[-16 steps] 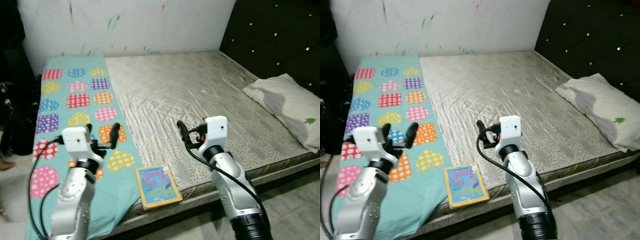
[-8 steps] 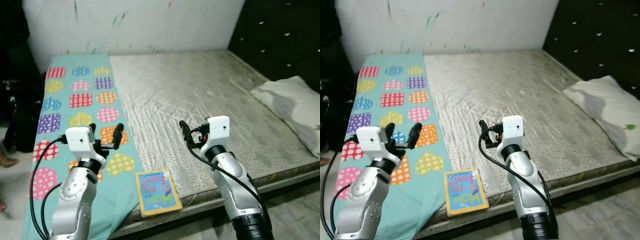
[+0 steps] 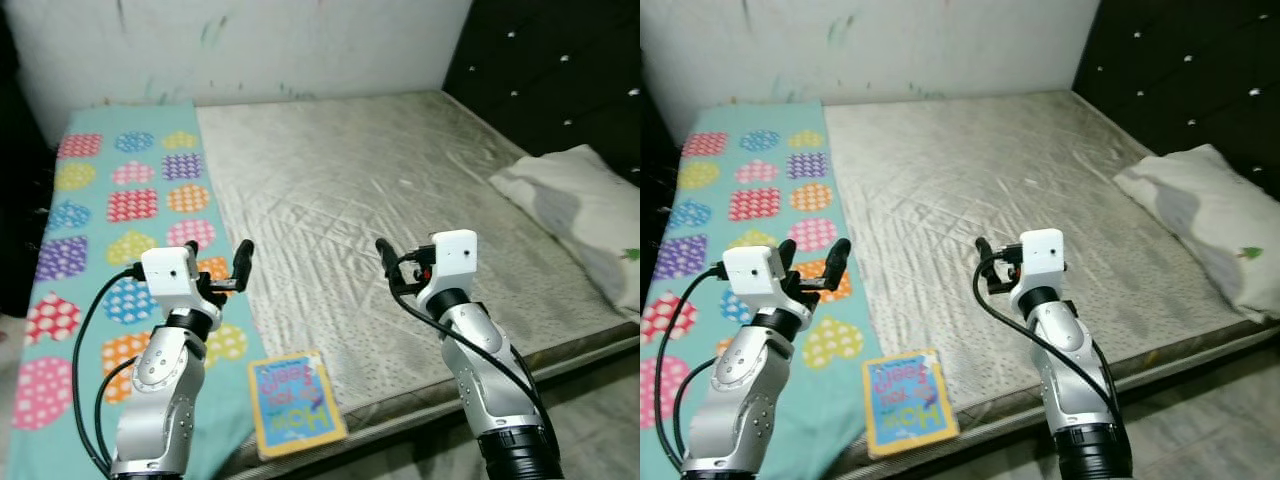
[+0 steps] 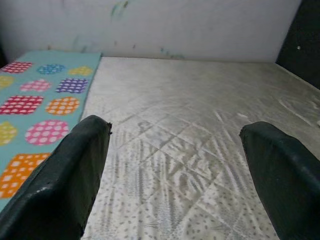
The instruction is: Clean up the room
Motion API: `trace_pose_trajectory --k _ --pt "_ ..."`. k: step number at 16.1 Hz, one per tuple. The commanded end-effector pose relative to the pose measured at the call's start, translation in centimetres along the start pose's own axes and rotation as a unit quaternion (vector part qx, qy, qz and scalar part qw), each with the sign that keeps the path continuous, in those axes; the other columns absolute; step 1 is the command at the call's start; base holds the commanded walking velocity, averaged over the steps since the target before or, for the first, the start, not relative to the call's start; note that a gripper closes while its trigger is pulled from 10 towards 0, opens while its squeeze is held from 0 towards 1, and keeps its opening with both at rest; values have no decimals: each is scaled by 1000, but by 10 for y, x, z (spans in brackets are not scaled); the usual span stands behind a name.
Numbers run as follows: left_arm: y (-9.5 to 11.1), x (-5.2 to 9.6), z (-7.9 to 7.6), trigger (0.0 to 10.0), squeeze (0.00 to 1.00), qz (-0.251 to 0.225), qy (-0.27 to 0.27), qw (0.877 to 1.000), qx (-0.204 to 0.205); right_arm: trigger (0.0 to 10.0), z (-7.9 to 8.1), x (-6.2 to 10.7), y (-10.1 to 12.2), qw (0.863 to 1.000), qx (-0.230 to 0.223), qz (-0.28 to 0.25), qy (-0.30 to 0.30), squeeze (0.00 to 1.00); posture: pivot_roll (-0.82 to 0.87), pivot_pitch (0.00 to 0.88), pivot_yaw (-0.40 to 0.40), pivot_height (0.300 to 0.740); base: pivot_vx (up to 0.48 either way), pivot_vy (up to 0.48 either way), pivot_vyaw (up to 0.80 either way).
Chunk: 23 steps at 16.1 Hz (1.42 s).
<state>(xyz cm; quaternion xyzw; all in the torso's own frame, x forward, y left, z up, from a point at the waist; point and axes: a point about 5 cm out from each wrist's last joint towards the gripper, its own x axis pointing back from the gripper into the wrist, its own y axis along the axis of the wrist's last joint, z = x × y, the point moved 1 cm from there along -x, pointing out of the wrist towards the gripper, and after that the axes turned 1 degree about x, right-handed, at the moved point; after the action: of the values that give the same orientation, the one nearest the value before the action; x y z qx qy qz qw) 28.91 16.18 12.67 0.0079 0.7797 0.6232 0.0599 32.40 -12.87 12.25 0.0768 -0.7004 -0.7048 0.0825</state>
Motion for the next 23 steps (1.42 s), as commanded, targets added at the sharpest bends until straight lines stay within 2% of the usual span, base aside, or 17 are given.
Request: trace_pose_trajectory --k 1,5,6,8,12,17,18,20,23 --pt "-3 3 6 10000 0 9 13 1000 -6 10000 6 -1 3 1000 2 -7 10 0 -91 0 -59 740 0 0 0" --pt "-5 3 7 10000 0 18 23 1000 -7 10000 6 -1 3 1000 5 -5 13 0 -90 0 -62 740 0 0 0" --pt "-14 5 11 10000 0 48 32 998 -9 10000 7 -1 1 1000 9 -1 16 0 -90 0 -63 740 0 0 0" --pt "-21 7 13 10000 0 69 26 997 0 10000 8 -1 -4 1000 6 17 20 0 -94 0 -60 740 0 0 0" --pt "-17 7 14 10000 0 62 23 998 -11 10000 9 1 -10 999 -5 34 16 0 -75 0 -69 740 0 0 0" --pt "-26 23 16 10000 0 78 31 996 -17 10000 14 6 -21 997 -1 63 38 0 -77 0 -80 740 0 0 0" --pt "-26 32 20 10000 0 81 34 996 -33 10000 14 12 -26 996 2 81 48 0 -80 0 -80 740 0 0 0" --pt "-24 49 31 10000 0 83 51 994 -43 10000 6 24 -32 995 10 94 43 0 -83 0 -79 740 0 0 0" --pt "-21 60 36 10000 0 87 60 993 -44 10000 0 32 -36 994 16 106 36 0 -79 0 -83 740 0 0 0"
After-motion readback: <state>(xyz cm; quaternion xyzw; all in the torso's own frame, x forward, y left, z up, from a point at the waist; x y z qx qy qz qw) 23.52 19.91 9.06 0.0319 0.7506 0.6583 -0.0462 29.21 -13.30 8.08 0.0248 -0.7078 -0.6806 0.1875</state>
